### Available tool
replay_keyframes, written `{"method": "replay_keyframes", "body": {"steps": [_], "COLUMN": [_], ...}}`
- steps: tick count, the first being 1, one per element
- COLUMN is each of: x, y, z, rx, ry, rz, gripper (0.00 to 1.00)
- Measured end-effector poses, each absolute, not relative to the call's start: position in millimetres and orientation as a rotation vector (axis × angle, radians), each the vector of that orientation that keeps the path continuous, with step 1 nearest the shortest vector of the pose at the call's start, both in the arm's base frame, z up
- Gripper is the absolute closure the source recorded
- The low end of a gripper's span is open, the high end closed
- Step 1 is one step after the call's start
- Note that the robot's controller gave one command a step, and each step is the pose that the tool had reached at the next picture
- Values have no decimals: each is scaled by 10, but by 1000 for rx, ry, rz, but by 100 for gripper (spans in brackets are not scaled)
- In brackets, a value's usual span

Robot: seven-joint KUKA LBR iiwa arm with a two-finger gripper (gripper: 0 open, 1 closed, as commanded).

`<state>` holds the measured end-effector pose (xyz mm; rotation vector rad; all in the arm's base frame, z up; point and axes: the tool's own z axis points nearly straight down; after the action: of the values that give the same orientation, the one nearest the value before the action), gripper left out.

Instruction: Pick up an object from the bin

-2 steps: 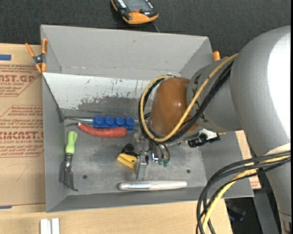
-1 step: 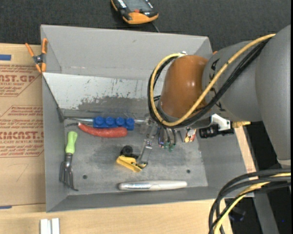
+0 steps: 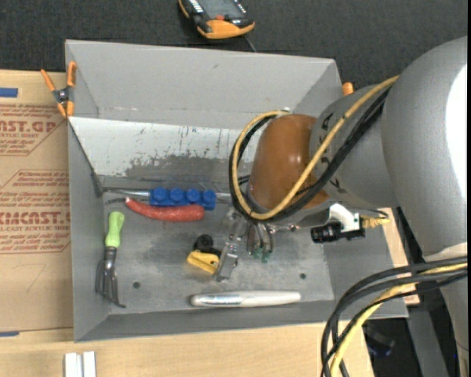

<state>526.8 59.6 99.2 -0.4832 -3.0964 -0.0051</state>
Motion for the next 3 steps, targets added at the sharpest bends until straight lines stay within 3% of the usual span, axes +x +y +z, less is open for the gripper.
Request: {"method": "replay_keyframes", "body": {"steps": [1,2,3], "x": [5235,5186,5186], "y": [761,710,711], "z": [694,692,692], "rx": [-655,-760,-760], "ry": [-3086,-3045,-3044], "rz": [-14,-8,-8], "gripper": [0,100,100]}}
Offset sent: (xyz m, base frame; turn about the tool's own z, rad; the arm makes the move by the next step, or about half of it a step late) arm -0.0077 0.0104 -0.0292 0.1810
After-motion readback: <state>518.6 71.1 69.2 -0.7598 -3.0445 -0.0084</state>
